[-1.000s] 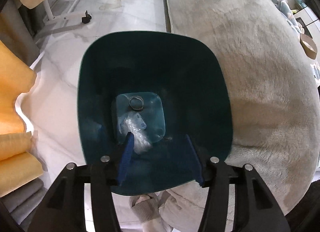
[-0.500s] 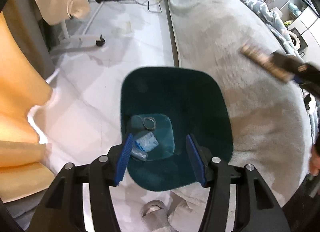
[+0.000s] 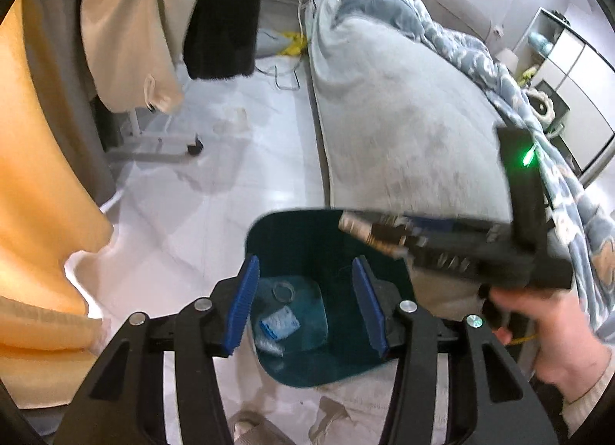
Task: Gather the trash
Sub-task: 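Carry the tissue pack over the bin and open the right tool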
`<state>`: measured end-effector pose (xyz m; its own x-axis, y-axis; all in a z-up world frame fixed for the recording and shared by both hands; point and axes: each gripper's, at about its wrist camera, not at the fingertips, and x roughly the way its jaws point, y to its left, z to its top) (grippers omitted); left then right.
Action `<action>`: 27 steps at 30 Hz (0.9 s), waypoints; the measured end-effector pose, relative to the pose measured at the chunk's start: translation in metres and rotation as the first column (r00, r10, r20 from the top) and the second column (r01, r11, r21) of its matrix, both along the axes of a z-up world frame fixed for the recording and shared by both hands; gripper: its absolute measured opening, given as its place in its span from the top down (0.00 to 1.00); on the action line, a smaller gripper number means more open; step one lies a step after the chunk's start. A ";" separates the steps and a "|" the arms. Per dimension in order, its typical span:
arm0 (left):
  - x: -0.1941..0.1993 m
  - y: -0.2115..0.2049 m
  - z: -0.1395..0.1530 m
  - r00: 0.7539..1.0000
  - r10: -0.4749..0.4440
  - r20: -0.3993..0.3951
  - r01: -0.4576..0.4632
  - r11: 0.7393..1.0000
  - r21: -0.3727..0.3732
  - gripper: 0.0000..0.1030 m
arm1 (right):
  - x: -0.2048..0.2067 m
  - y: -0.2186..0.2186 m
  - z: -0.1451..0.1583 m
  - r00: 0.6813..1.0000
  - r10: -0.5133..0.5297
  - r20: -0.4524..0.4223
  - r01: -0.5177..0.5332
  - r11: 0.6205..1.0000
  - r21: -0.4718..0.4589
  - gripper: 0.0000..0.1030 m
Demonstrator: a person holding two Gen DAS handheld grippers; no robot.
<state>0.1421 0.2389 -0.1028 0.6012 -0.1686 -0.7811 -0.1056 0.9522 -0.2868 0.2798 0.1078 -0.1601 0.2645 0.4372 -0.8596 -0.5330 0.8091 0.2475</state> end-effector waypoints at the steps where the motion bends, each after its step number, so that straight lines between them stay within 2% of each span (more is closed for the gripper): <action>1: 0.002 0.001 0.003 1.000 0.003 0.009 -0.003 1.000 0.002 0.55 | 0.001 0.003 -0.004 1.000 0.007 -0.003 -0.007 1.000 -0.008 0.50; 5: 0.002 0.002 0.027 0.996 -0.004 0.089 0.002 1.000 0.021 0.55 | 0.005 0.011 -0.025 0.999 0.014 -0.033 -0.015 0.999 -0.040 0.50; 10: -0.002 0.001 0.050 0.986 -0.015 0.166 0.015 1.000 0.002 0.55 | 0.005 0.021 -0.050 0.998 0.027 -0.062 -0.033 0.995 -0.091 0.50; 17: 0.001 0.010 0.054 0.983 -0.017 0.184 0.021 0.999 -0.024 0.55 | 0.005 0.035 -0.076 0.994 0.058 -0.089 -0.070 0.987 -0.141 0.50; 21: -0.002 0.007 0.059 0.979 -0.030 0.204 0.028 1.000 0.010 0.55 | 0.004 0.042 -0.087 0.992 0.073 -0.103 -0.089 0.983 -0.158 0.50; 27: -0.006 0.007 0.066 0.970 -0.039 0.240 0.040 0.999 0.003 0.55 | 0.004 0.047 -0.096 0.990 0.078 -0.120 -0.098 0.980 -0.175 0.46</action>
<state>0.1365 0.2462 -0.0373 0.7641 -0.1978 -0.6141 0.0047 0.9535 -0.3013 0.2842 0.1546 -0.2560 0.1297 0.2898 -0.9483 -0.5812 0.7970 0.1640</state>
